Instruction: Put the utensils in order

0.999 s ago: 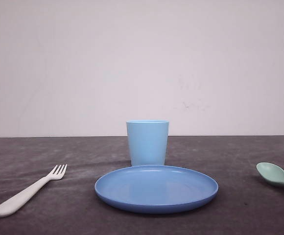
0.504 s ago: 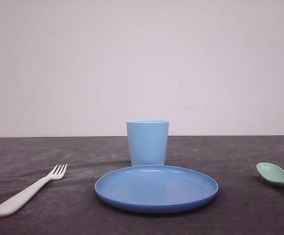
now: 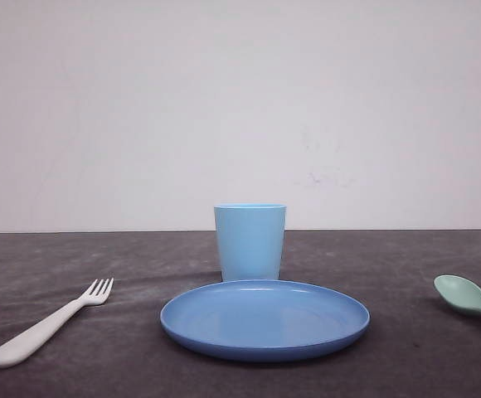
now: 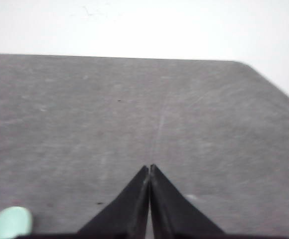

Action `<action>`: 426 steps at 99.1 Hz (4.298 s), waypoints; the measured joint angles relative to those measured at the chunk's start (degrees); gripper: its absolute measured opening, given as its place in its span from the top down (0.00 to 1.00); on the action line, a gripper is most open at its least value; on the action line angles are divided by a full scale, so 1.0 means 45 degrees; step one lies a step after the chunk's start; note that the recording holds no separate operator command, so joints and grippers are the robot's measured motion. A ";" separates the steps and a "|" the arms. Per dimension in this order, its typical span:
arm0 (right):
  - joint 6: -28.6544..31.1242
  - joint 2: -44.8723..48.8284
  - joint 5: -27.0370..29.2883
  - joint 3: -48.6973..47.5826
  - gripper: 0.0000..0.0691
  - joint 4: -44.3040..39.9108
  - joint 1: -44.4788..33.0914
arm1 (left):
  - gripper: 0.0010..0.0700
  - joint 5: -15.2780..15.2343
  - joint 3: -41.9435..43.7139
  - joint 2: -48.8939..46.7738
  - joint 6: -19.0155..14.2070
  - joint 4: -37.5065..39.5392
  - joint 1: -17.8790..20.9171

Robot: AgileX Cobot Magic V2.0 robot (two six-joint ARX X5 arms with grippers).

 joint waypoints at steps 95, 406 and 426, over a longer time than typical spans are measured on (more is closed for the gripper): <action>0.2671 0.6382 -0.2127 0.8398 1.00 -0.4765 0.0005 | 0.98 0.1331 0.7820 0.6096 -0.3104 -0.3449 0.0000; 0.1069 0.9719 -0.2210 1.0559 0.51 -0.6985 0.1083 | 0.96 -0.3711 1.0477 1.5489 -0.4376 0.2336 -0.8291; 0.1069 0.9734 -0.2210 1.0559 0.51 -0.6275 0.1083 | 0.96 -0.4075 1.0486 1.6509 -0.2035 0.6266 -0.8714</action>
